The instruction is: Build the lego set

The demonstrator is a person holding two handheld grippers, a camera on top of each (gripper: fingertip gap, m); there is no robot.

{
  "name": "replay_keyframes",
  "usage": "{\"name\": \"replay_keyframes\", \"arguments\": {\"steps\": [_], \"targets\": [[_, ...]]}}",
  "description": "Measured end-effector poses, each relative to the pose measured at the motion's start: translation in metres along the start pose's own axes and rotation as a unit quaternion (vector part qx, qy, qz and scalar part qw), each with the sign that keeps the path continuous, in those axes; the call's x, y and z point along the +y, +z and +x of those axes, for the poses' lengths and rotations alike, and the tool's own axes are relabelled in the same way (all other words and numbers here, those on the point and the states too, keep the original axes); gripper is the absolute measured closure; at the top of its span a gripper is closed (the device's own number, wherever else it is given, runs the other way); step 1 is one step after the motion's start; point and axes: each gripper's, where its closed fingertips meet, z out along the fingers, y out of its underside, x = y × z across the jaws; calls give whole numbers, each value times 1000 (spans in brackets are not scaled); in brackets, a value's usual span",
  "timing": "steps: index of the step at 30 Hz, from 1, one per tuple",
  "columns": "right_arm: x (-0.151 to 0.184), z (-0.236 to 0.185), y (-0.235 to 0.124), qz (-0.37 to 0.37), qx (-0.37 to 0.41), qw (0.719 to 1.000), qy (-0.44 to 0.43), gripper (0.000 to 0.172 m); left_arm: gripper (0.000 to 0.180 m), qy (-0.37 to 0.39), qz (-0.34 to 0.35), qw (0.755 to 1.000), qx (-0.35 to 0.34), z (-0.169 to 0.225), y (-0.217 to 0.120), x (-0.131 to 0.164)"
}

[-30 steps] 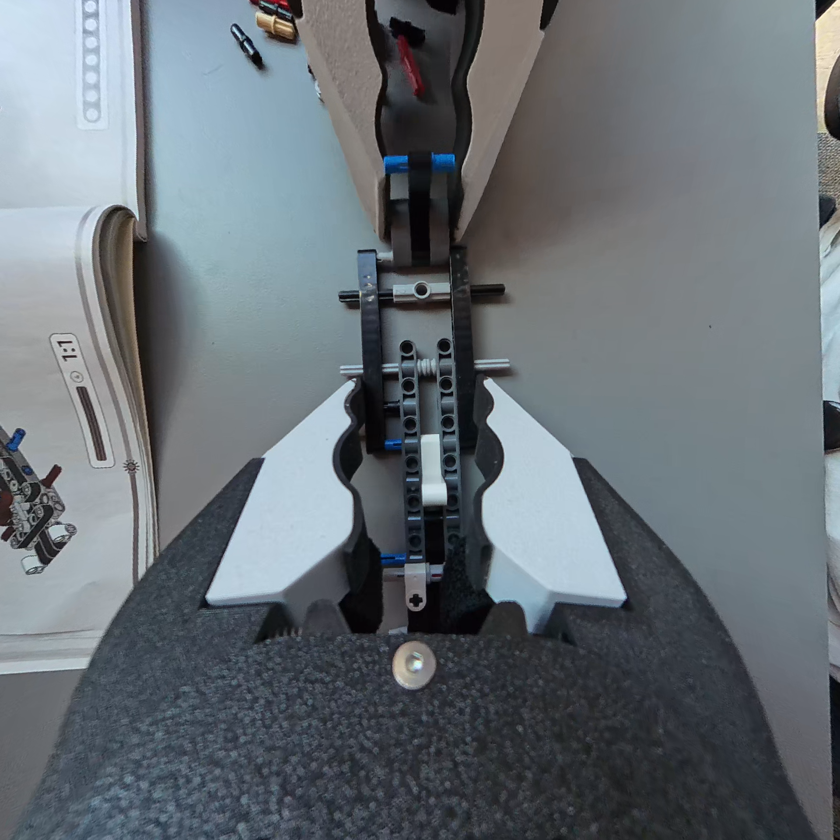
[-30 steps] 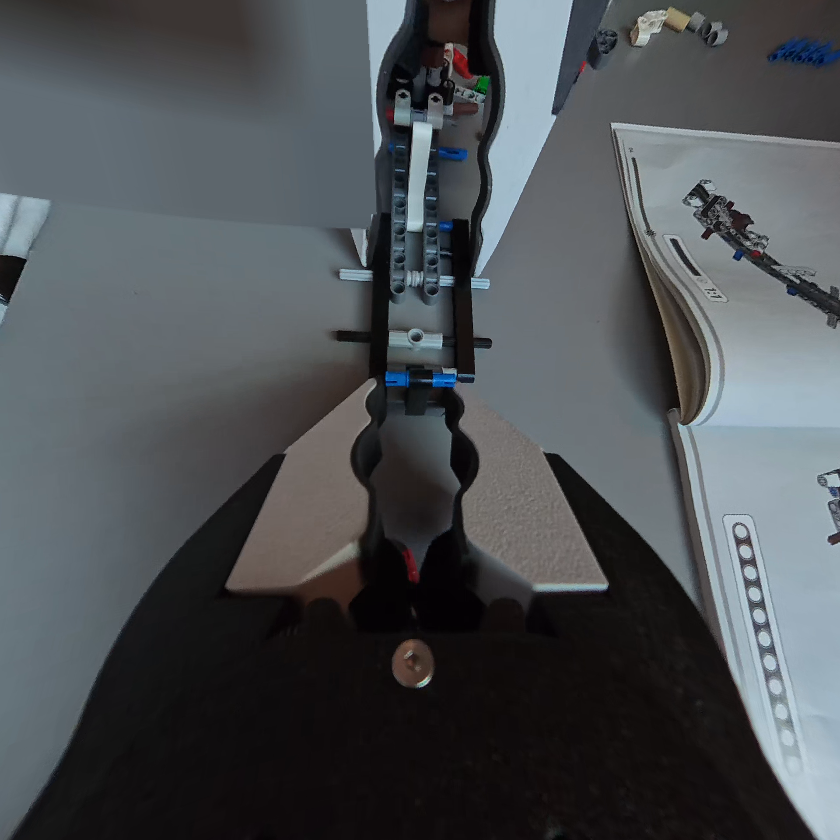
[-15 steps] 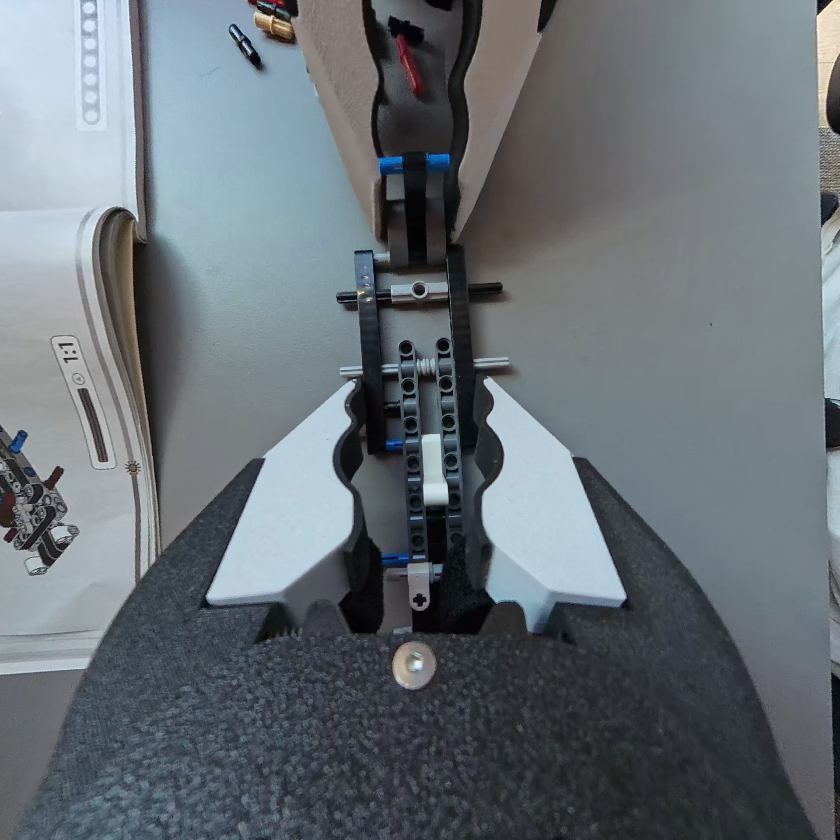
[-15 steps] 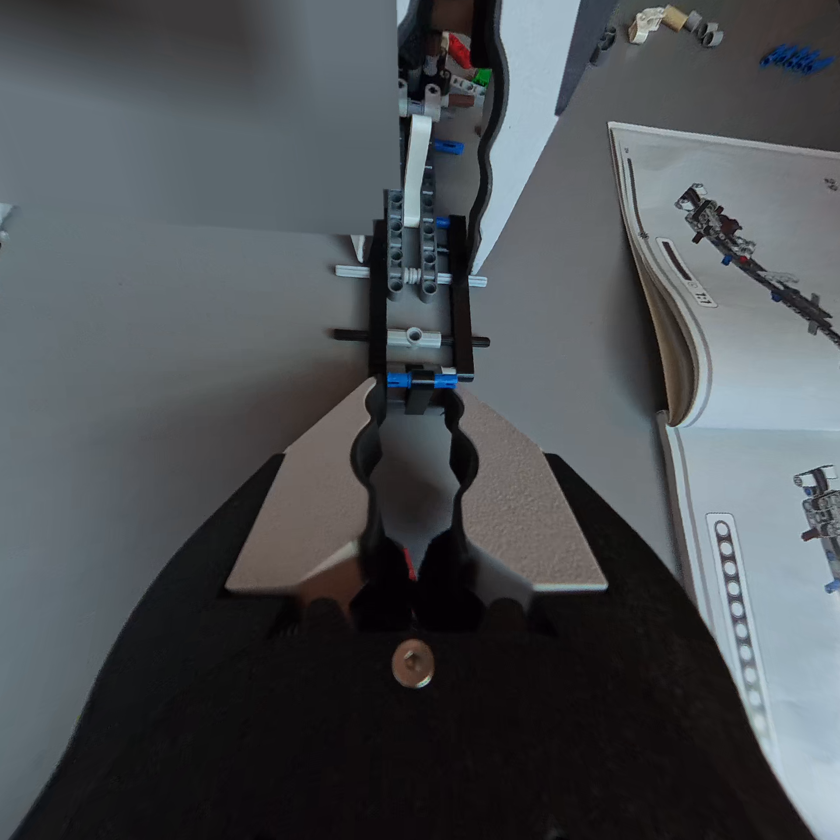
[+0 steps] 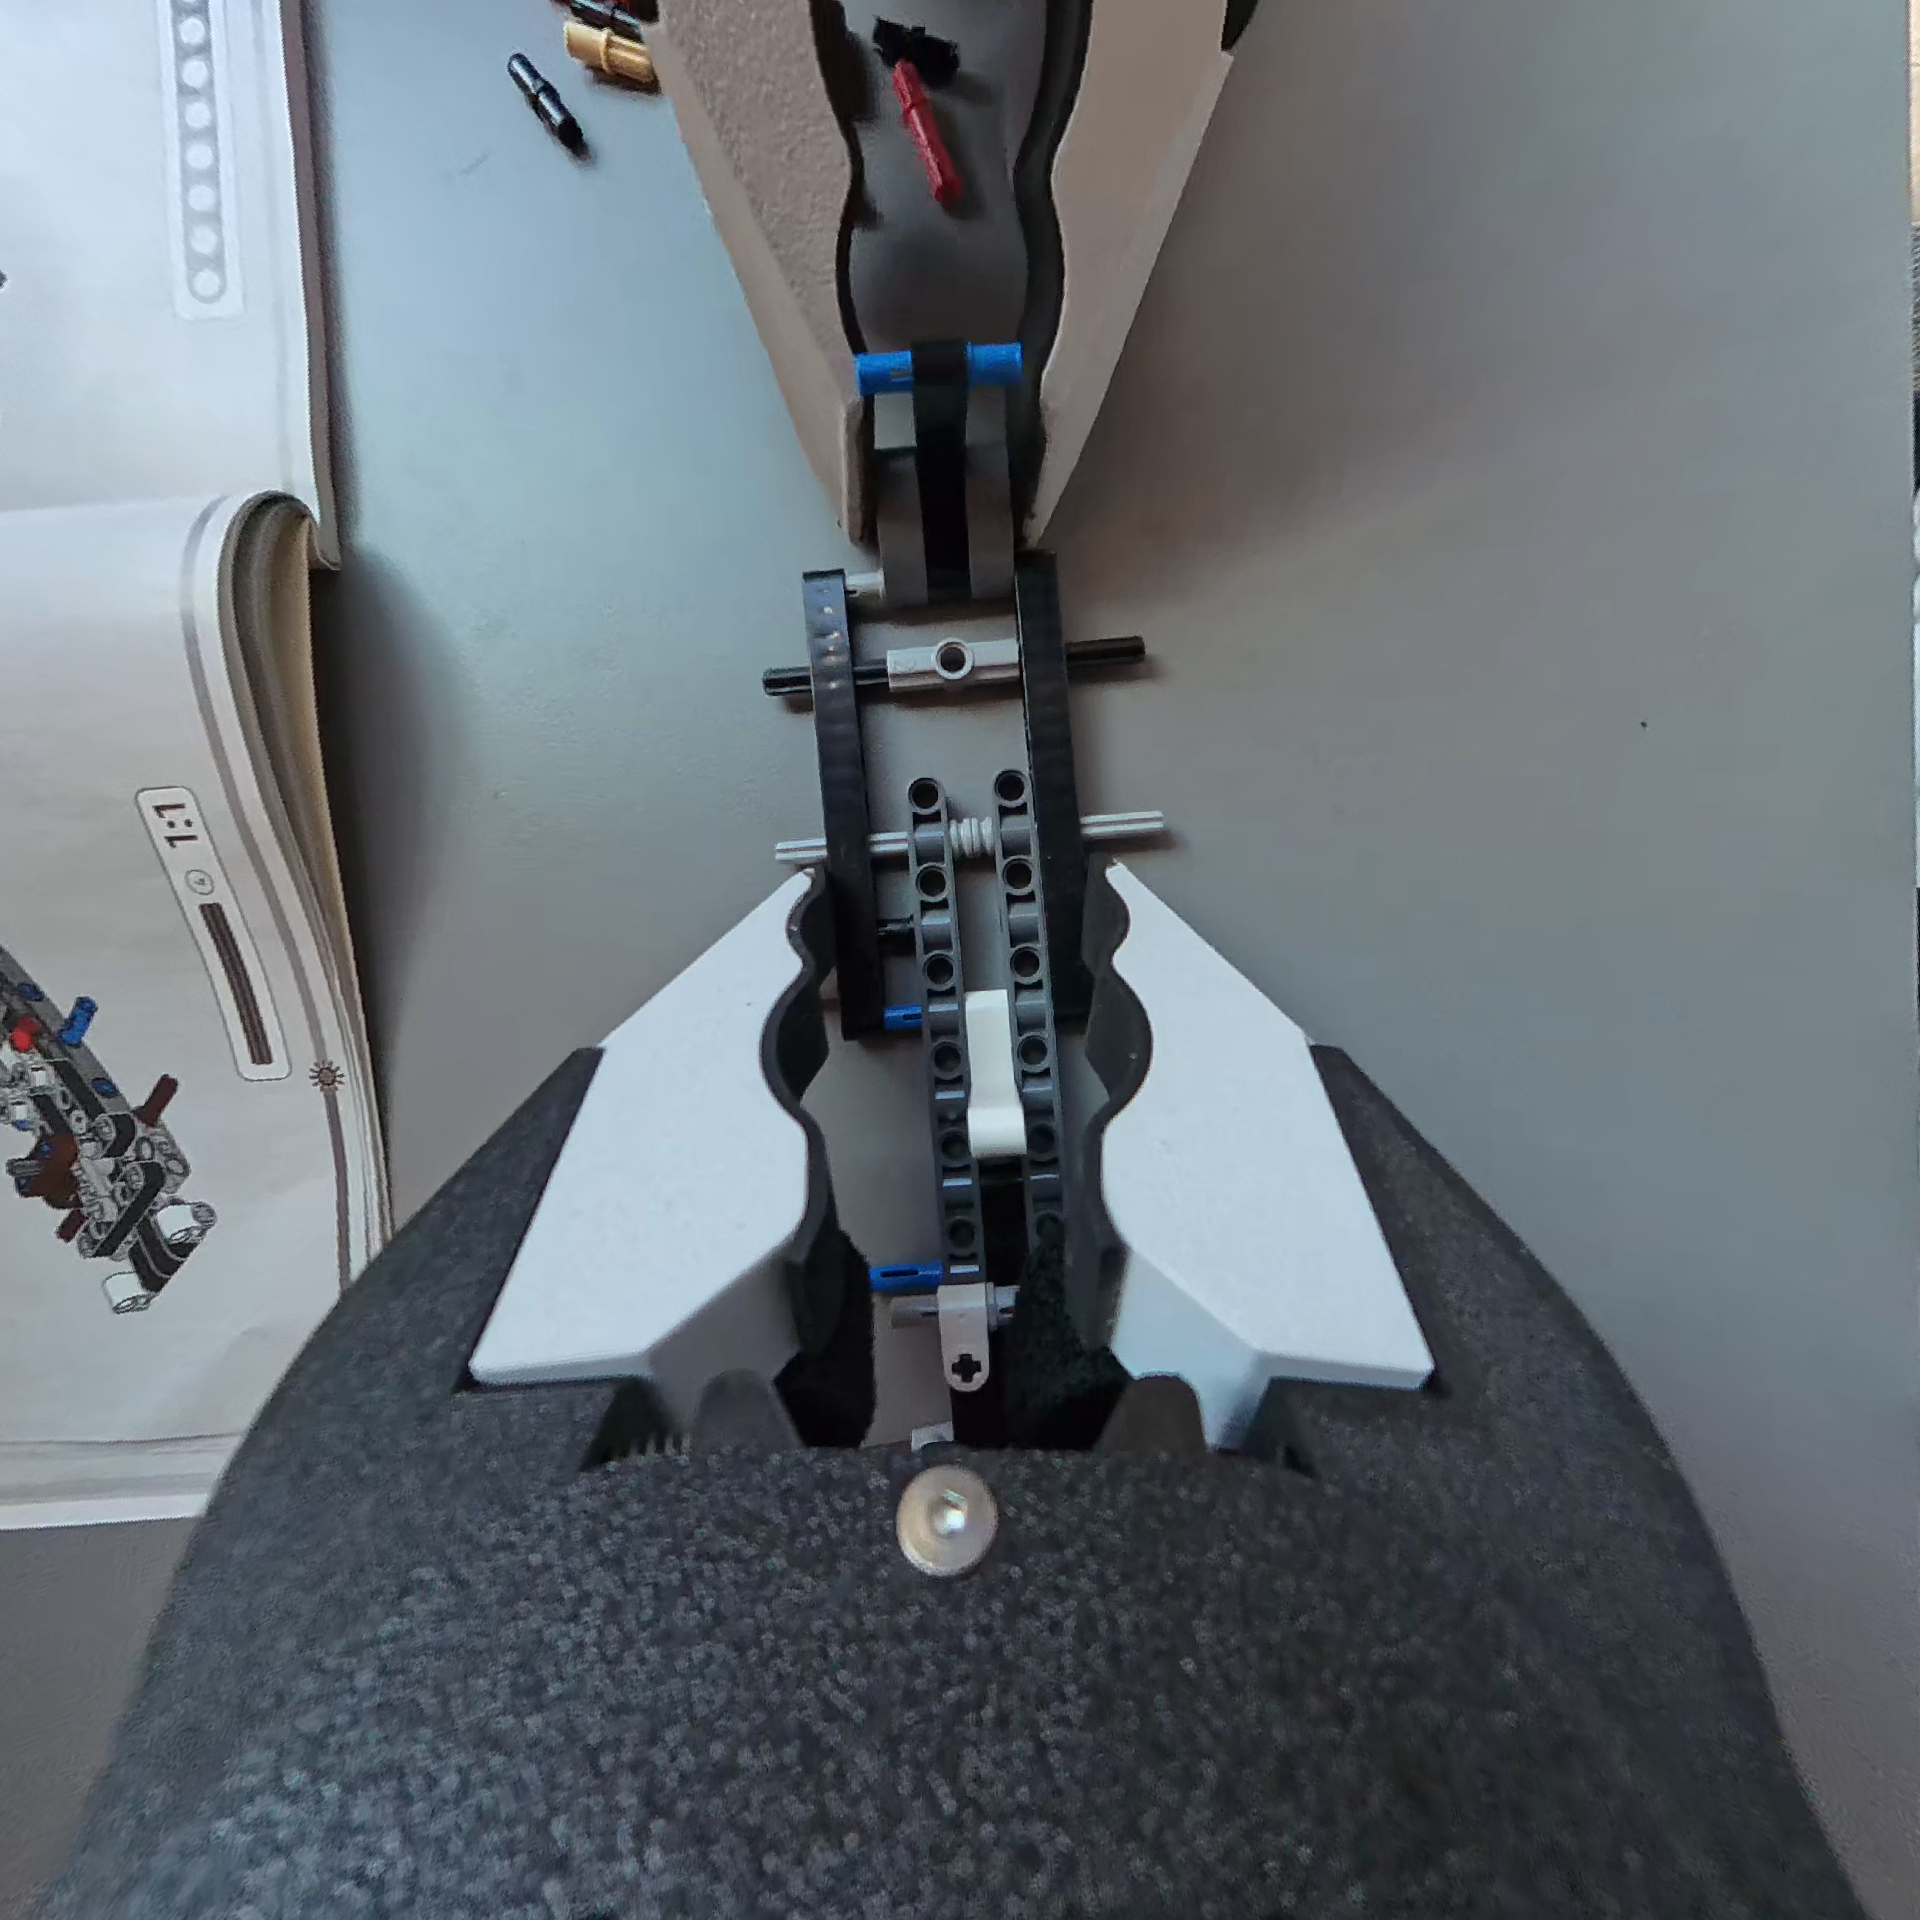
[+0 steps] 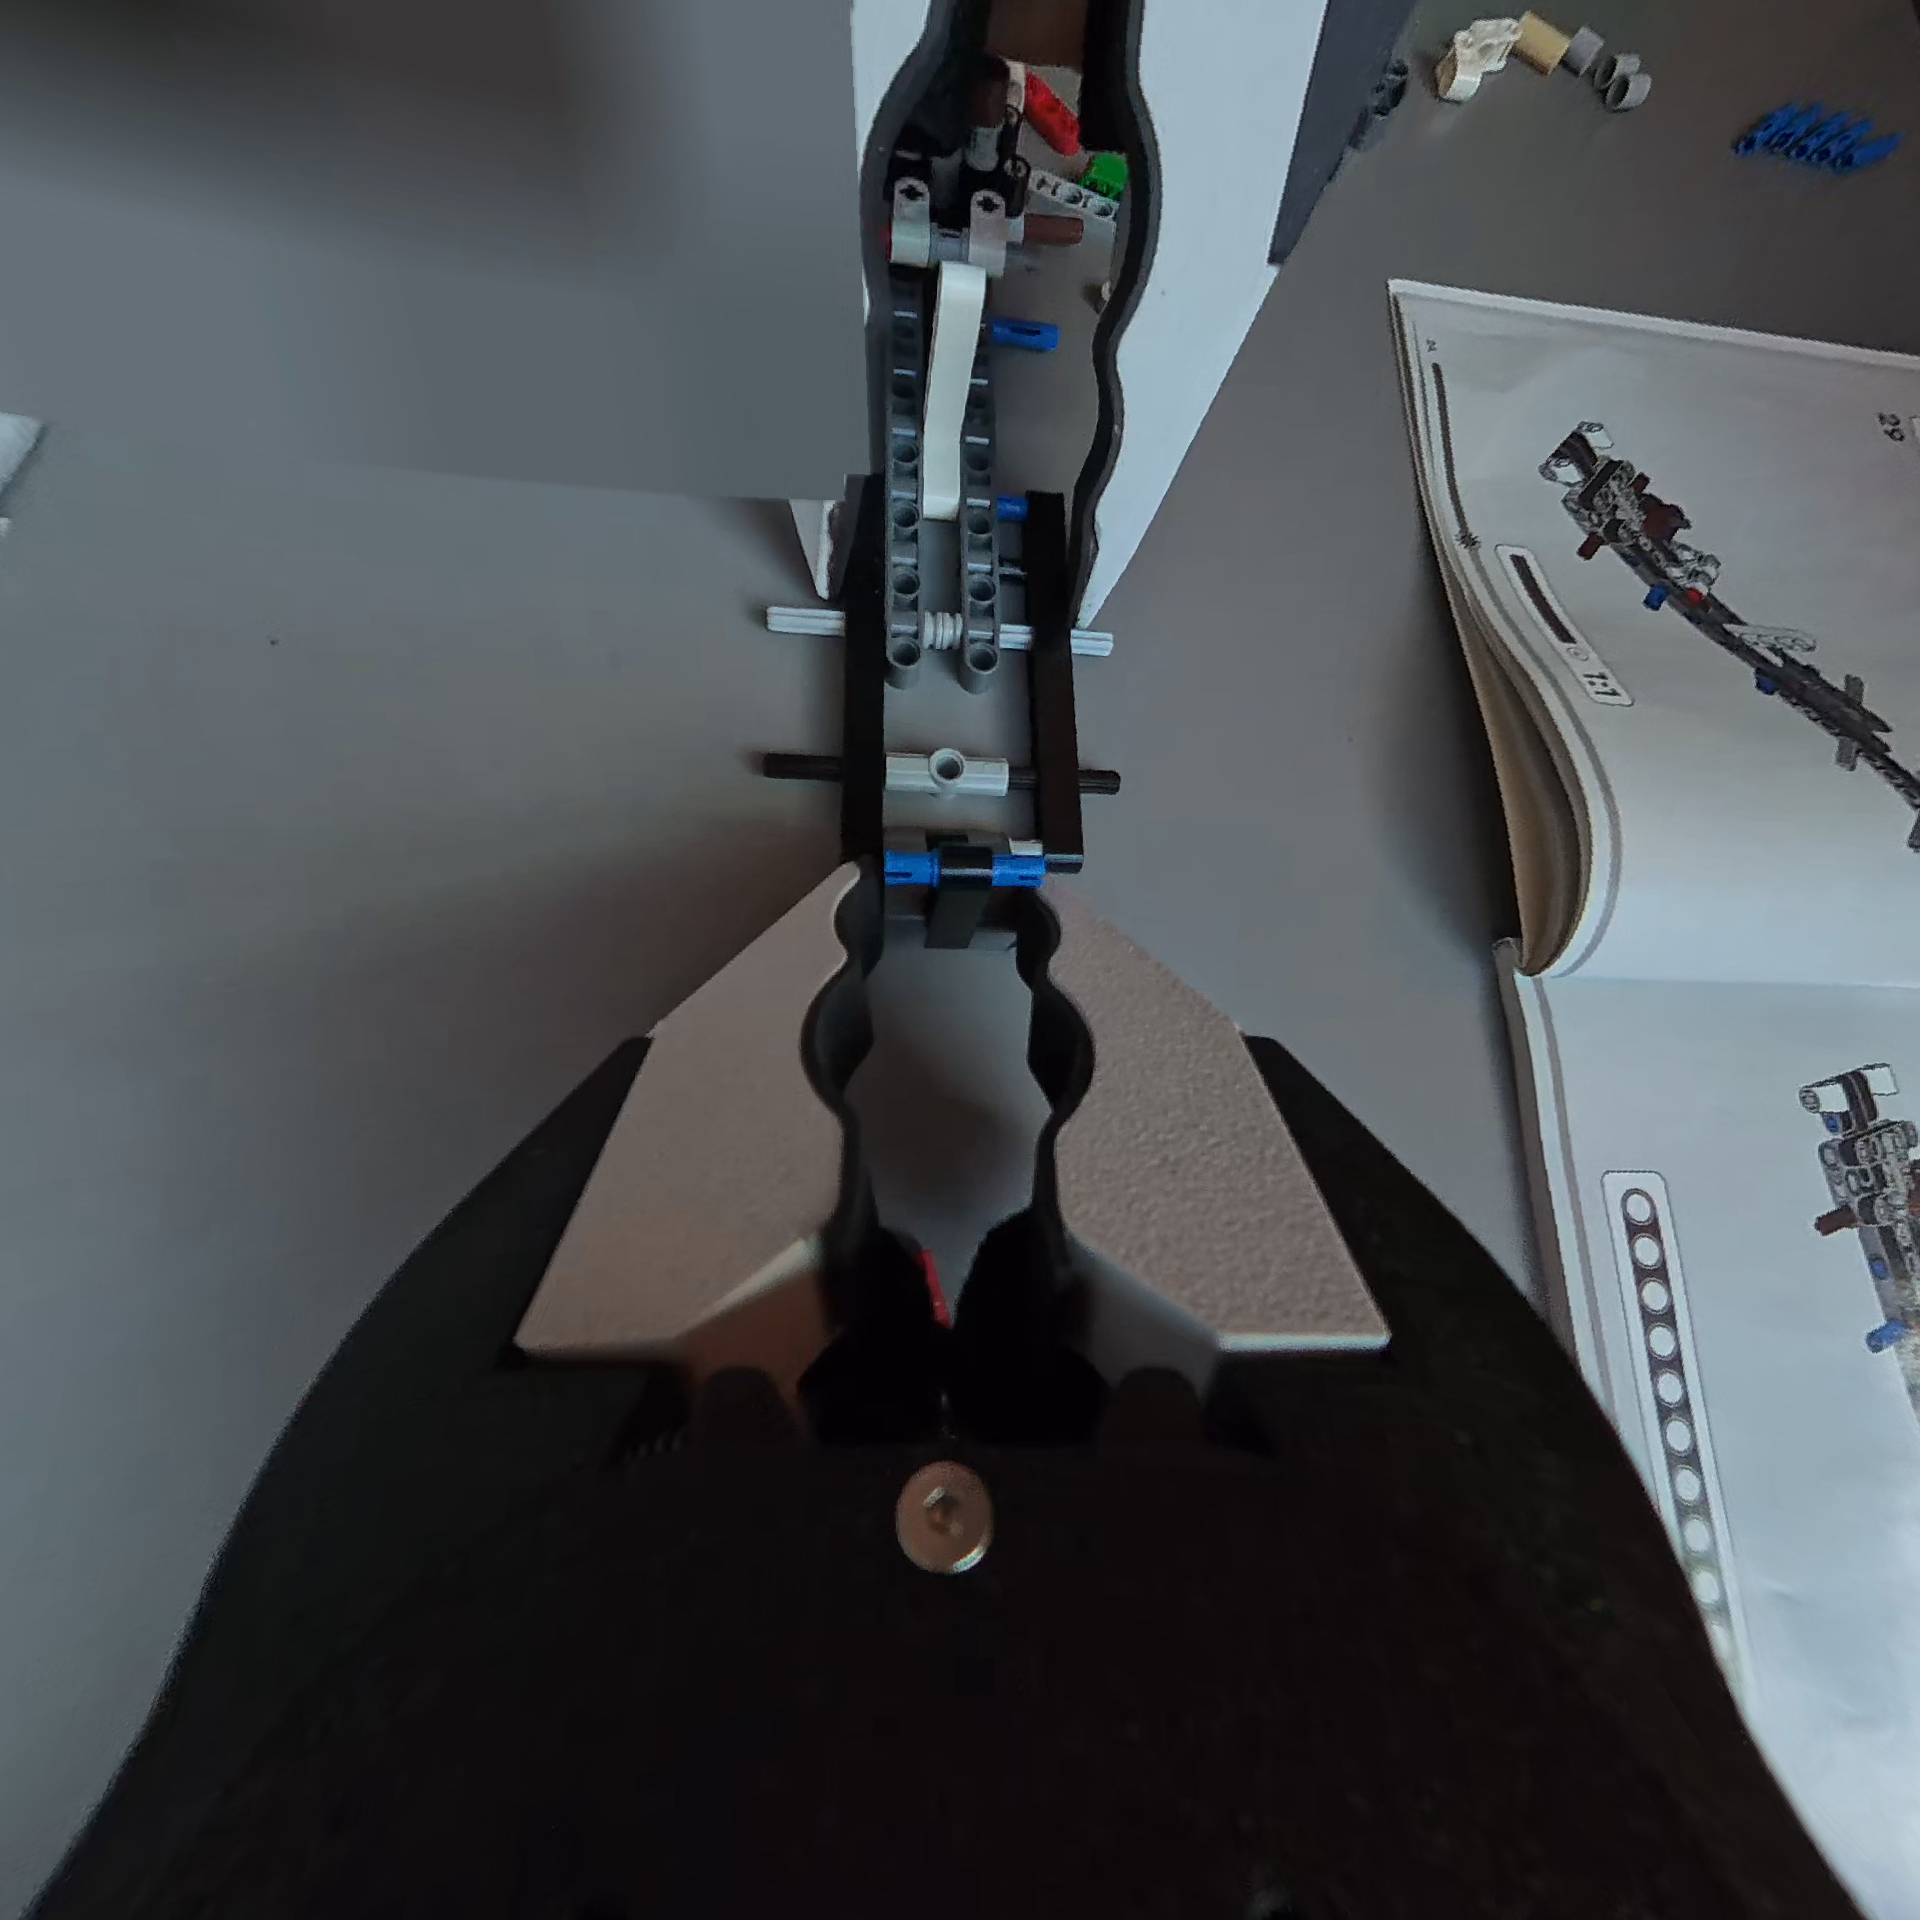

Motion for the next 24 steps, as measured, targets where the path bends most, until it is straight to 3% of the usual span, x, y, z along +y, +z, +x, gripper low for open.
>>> {"name": "replay_keyframes", "arguments": {"steps": [4,8,13,19,24], "targets": [[1,2,-1,7,-2,1000,11,148,132,10,-8,1000,1,1,-1,1],[1,1,-1,6,-5,1000,9,148,116,15,-19,1000,-7,0,-8,1],[0,1,0,10,-3,1000,9,148,118,19,6,1000,-1,2,-21,-21],[-1,2,1,12,4,1000,3,148,111,11,-23,1000,13,0,3,-26],[0,5,0,11,12,1000,3,148,120,-3,-37,999,25,0,13,-24]]}}
